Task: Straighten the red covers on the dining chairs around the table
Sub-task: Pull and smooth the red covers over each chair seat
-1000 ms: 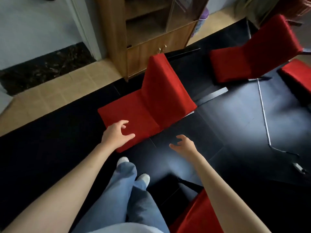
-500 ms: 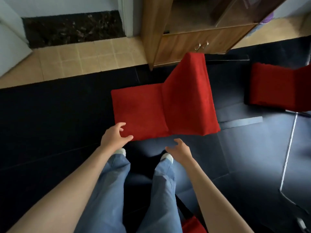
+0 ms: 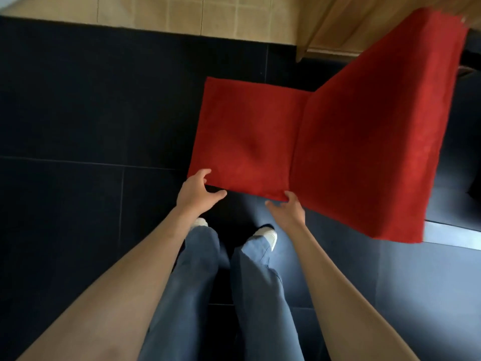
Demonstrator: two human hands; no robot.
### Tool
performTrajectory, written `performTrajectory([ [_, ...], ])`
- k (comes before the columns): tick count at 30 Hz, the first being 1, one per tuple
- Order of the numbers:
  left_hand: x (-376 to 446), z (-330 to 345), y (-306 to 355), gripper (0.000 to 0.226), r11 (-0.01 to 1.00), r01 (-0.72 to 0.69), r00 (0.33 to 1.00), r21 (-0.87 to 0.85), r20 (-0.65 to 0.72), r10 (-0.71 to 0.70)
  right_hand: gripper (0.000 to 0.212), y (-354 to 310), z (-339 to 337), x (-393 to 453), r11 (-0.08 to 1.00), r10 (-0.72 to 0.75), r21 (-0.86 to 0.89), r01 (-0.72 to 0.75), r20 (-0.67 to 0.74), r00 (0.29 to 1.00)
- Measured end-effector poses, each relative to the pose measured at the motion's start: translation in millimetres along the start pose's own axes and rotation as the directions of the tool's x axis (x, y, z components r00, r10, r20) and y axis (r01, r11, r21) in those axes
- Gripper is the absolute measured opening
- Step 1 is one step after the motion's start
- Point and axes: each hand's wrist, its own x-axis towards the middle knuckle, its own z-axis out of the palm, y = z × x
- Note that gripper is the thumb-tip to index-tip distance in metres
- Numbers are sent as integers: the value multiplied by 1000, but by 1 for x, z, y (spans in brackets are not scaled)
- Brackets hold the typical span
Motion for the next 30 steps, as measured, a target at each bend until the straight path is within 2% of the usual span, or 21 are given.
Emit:
performTrajectory([
  [7,94,94,-75,86,988,114,993,-105,-3,-115,79,47,93,103,997,41,64,-37,-58,997],
  [12,148,150,-112,100,965,128,989,-229,-39,-141,88,70,138,159,979,84,197,-46,-192,978],
  [16,178,174,-125,107,953,143,979,-268,-100,-175,96,79,163,185,959,124,282,-35,-303,945],
  [19,190,185,-135,110,941,216,960,-260,-119,-253,105,82,179,196,938,178,342,-55,-342,923],
  [22,199,195,-141,116,907,254,939,-335,-139,-315,113,85,188,206,916,197,401,-33,-376,905],
  [30,215,224,-135,123,833,220,923,-507,-167,-346,120,84,202,225,825,278,565,3,-410,869],
])
